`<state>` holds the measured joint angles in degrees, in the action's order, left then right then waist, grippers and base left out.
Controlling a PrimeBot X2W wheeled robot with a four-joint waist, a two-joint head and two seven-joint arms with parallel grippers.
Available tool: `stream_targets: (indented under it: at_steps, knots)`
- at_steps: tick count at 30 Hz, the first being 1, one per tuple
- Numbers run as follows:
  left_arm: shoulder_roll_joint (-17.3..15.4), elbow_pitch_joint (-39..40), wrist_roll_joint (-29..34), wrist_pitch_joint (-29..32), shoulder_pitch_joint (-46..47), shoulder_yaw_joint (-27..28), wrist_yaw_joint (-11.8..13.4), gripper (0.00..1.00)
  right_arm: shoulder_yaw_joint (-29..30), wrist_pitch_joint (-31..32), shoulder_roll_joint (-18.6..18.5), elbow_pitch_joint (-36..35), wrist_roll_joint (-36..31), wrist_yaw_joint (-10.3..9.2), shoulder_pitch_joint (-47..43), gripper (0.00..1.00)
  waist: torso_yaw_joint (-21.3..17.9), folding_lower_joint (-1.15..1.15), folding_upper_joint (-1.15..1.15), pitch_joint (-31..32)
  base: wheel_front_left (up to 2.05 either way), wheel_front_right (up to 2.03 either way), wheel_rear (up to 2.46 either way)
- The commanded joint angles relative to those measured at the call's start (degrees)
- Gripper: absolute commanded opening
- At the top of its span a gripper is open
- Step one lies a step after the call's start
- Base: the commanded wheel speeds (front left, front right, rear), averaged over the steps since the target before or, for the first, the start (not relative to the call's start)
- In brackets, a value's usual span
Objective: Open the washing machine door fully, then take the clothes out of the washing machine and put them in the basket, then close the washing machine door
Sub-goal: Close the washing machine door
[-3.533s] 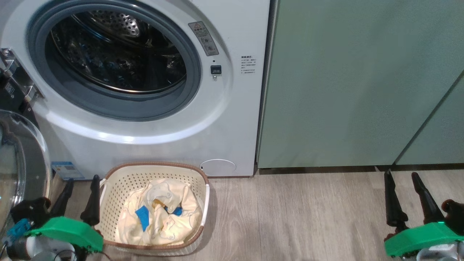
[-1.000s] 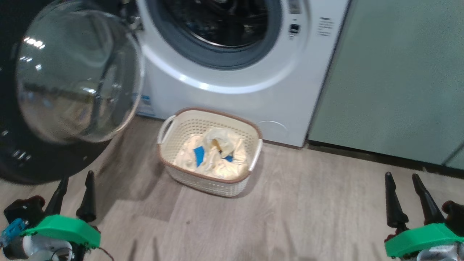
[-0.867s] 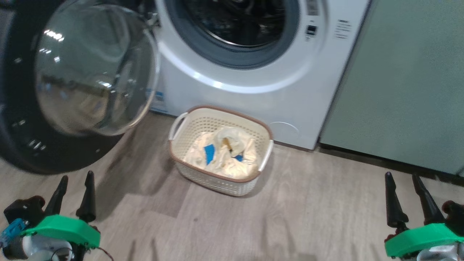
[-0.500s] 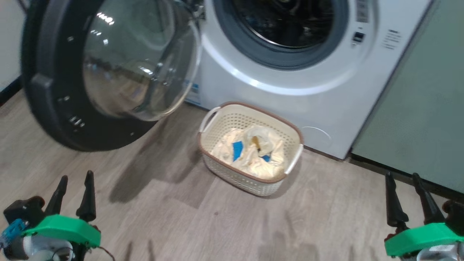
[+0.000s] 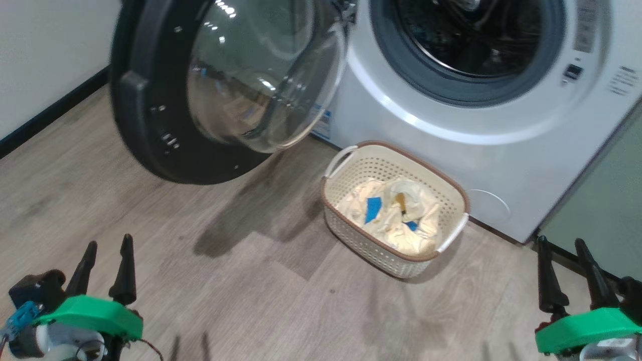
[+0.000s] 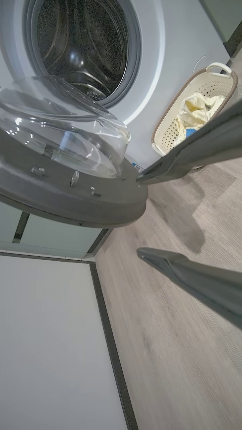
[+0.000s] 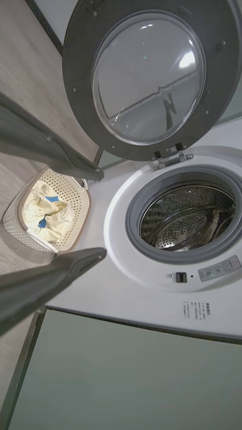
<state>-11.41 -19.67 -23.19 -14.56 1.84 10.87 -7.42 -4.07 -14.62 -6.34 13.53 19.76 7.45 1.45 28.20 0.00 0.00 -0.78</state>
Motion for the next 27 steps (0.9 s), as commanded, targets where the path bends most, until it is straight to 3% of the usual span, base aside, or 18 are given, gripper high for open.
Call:
stream_targets:
  at_steps: [1,15,16,17,23,27]
  knots:
    - [-0.93,1.47,0.49,-0.44,3.37,1.90,-0.07,1.00,-1.08,-0.38,-0.75,-1.82,0.13,0.03,1.88,1.00,1.10,0.00,0.00,-0.17,0.00,0.00,0.00]
    - [0.97,3.65,-0.27,-0.44,1.59,5.85,-0.07,1.00,-3.53,-0.38,-1.52,-0.42,0.73,0.03,4.02,1.00,1.71,0.00,0.00,-0.86,0.00,0.00,0.00]
    - [1.07,3.78,-0.49,-0.44,1.49,6.03,-0.07,0.75,-3.62,-0.38,-1.50,-0.35,0.77,0.03,4.02,1.00,1.65,0.00,0.00,-0.76,0.00,0.00,0.00]
    - [1.28,3.56,-1.47,-0.44,1.55,6.70,-0.07,0.03,-3.70,-0.38,-1.40,-0.31,0.78,0.03,3.93,1.00,1.53,0.00,0.00,-0.53,0.00,0.00,0.00]
    - [0.67,-0.33,-8.83,-0.44,3.90,8.06,-0.07,0.00,-3.68,-0.38,-1.31,-0.30,0.92,0.03,3.43,1.00,1.10,0.00,0.00,0.15,0.00,0.00,0.00]
    - [-2.42,-4.72,-17.89,1.01,7.92,8.95,-0.07,0.00,-3.32,-0.38,-1.06,-0.45,0.88,0.03,2.51,1.00,0.64,0.00,0.00,0.90,0.00,0.00,0.00]
